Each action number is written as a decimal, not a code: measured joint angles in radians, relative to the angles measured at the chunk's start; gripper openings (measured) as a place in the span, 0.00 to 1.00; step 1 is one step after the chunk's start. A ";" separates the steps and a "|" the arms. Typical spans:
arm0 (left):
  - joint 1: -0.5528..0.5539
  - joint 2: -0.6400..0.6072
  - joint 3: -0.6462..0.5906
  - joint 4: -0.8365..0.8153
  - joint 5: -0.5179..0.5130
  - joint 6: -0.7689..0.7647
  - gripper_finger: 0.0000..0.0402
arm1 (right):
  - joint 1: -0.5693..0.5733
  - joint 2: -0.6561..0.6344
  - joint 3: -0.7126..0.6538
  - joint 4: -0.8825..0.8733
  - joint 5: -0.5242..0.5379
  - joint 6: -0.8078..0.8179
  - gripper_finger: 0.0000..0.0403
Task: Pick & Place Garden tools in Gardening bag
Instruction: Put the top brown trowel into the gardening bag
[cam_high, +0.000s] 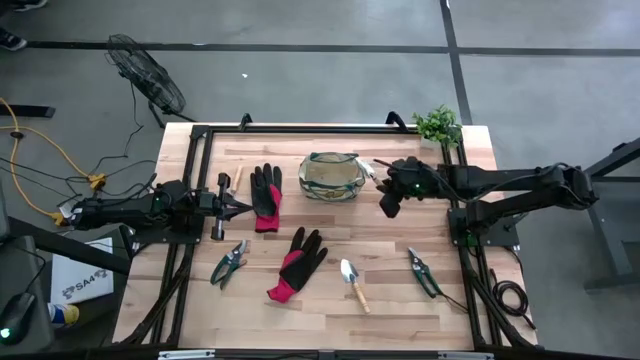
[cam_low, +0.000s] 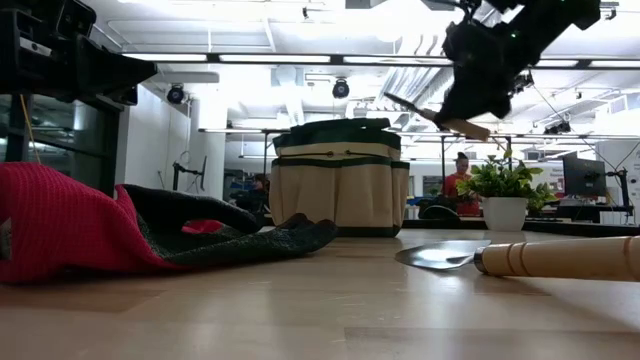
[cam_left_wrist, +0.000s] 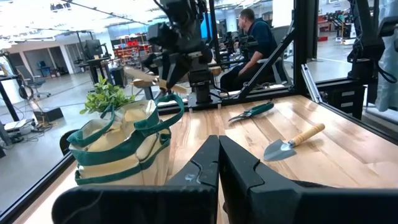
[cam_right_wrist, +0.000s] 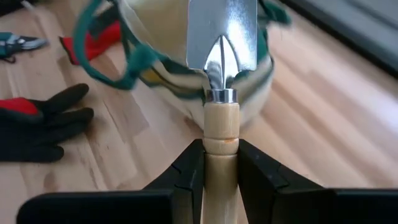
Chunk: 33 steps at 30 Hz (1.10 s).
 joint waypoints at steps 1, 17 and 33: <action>0.000 0.000 0.000 0.000 0.000 0.000 0.00 | 0.000 0.000 0.000 0.019 0.004 -0.022 0.16; 0.000 0.000 0.000 0.000 0.000 0.000 0.00 | 0.000 0.005 0.101 0.089 0.085 -0.220 0.16; 0.000 0.000 0.000 0.000 0.000 0.000 0.00 | 0.003 0.288 0.384 -0.127 0.292 -0.448 0.16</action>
